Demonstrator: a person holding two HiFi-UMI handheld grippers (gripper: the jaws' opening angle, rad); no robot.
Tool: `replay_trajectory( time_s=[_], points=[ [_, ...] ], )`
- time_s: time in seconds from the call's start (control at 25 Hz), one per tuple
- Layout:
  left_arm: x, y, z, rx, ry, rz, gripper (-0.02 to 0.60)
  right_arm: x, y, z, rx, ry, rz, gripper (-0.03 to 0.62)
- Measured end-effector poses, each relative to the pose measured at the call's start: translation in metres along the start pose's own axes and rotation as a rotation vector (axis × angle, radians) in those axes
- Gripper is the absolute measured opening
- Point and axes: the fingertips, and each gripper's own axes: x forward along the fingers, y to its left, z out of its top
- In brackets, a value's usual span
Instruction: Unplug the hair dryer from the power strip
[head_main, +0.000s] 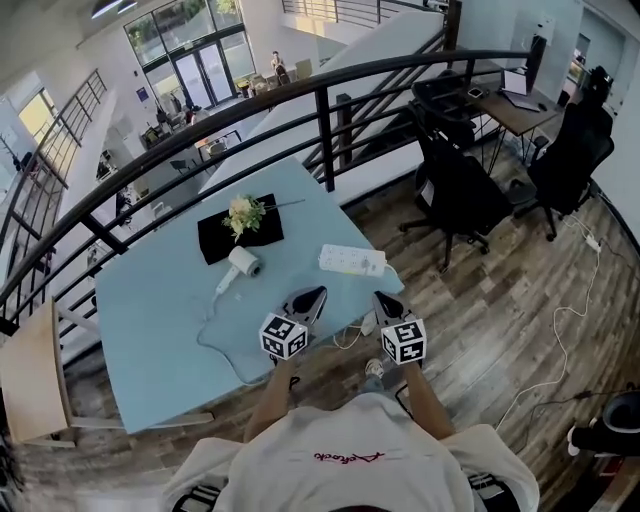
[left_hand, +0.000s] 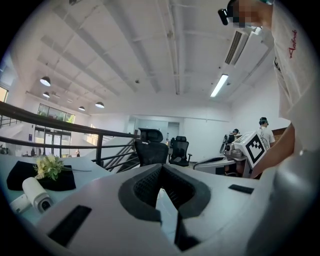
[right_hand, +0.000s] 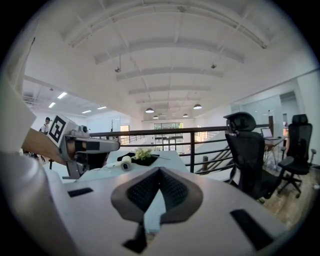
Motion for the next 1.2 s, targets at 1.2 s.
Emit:
replay_trajectory(
  time_s=[1.2],
  points=[
    [0.125,0.109,0.002,-0.027,0.089,0.147,0.009,0.144,-0.106,0.019,0.035,0.059,0.144,0.017]
  ],
)
